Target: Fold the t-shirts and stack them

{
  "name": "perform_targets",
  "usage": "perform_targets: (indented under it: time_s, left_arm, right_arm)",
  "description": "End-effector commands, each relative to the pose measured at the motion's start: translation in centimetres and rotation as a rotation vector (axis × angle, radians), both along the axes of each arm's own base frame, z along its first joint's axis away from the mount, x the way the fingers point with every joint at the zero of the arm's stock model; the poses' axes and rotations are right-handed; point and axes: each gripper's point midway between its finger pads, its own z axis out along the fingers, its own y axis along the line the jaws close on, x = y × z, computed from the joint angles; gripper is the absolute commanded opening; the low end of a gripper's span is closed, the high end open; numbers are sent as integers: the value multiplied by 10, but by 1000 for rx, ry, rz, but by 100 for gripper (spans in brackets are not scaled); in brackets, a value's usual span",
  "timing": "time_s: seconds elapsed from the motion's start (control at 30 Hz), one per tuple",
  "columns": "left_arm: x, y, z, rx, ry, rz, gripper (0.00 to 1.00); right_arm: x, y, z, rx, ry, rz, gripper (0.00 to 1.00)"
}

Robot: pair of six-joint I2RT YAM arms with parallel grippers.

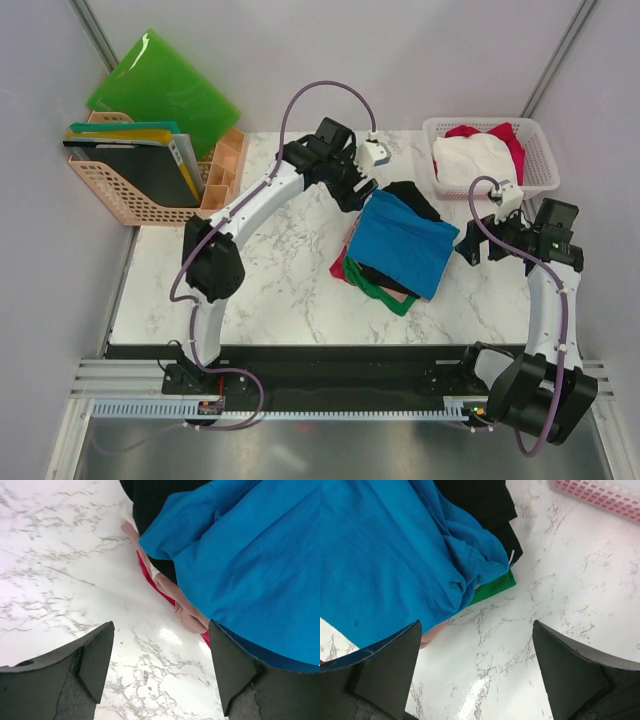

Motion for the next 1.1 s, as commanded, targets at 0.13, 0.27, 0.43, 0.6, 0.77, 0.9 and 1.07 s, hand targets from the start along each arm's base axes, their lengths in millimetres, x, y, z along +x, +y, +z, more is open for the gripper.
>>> perform_targets:
  time_s: [0.13,0.27,0.43,0.6,0.77,0.9,1.07]
  left_arm:
    - [-6,24,28,19,-130,14,85]
    - [-6,48,61,-5,-268,115,86]
    - [4,122,97,87,-494,361,100]
    - [-11,188,93,56,-443,511,100]
    - [-31,236,96,40,-446,580,100]
    - [-47,258,82,62,-435,595,100]
    - [-55,272,75,81,-432,612,100]
  right_arm:
    - [-16,18,43,36,-46,63,98]
    - [-31,38,54,132,29,141,93]
    - [-37,60,73,187,70,244,98]
    - [-34,127,98,248,173,386,98]
    - [-2,158,65,315,344,445,98]
    - [37,157,55,300,324,385,98]
    - [69,153,33,268,352,322,98]
